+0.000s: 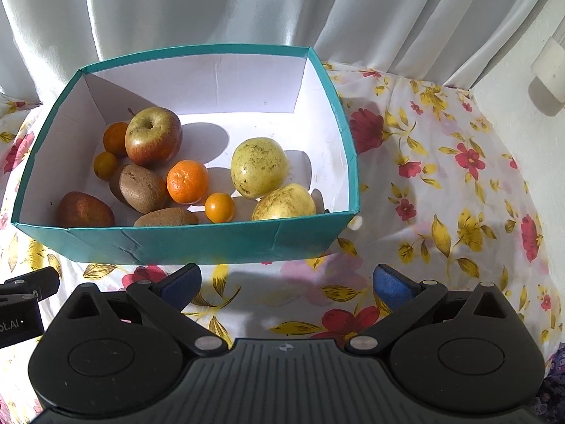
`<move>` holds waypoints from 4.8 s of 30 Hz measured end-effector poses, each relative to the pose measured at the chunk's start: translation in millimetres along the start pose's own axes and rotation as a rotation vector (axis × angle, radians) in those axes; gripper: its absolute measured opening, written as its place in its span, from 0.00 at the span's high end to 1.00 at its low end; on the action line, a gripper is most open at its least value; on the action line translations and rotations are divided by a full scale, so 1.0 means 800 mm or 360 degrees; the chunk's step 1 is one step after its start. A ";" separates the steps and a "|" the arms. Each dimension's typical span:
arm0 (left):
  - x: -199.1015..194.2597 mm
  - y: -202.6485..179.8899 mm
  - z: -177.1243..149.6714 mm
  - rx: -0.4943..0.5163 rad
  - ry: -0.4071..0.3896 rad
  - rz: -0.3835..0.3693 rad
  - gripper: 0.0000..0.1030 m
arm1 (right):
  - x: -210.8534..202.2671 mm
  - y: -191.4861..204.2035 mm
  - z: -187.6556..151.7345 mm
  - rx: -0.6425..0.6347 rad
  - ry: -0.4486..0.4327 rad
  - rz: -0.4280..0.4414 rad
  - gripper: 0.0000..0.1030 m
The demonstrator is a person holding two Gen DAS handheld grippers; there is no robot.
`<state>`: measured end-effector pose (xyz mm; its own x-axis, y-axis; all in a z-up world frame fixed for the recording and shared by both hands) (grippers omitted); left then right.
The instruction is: Organize fruits
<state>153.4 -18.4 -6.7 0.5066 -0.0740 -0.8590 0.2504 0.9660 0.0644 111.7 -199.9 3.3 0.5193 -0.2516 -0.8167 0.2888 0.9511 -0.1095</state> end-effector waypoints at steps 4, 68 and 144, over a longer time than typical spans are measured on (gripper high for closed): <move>0.004 -0.003 -0.001 0.0016 0.0009 -0.0001 0.09 | 0.002 0.004 -0.001 -0.0006 0.0009 0.0015 0.00; 0.017 0.000 -0.008 0.0047 0.0065 0.0019 0.09 | 0.004 0.014 -0.005 -0.0078 0.0035 0.0040 0.00; 0.020 0.000 -0.008 0.0059 0.0090 0.0034 0.09 | 0.007 0.019 -0.009 -0.0084 0.0046 0.0029 0.00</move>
<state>156.2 -17.6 -24.1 0.4649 -0.0385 -0.8845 0.2709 0.9573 0.1008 113.2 -185.2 -7.1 0.5002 -0.2295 -0.8349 0.2364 0.9638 -0.1233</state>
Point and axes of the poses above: each gripper's, at about its wrist camera, not at the fingertips, and x roughly the way its jaws point, y to its left, z to its top, the point moved 5 cm from there along x, roughly the way its jaws point, and after that the axes turned 8 degrees about -y, right-handed, at the moved point
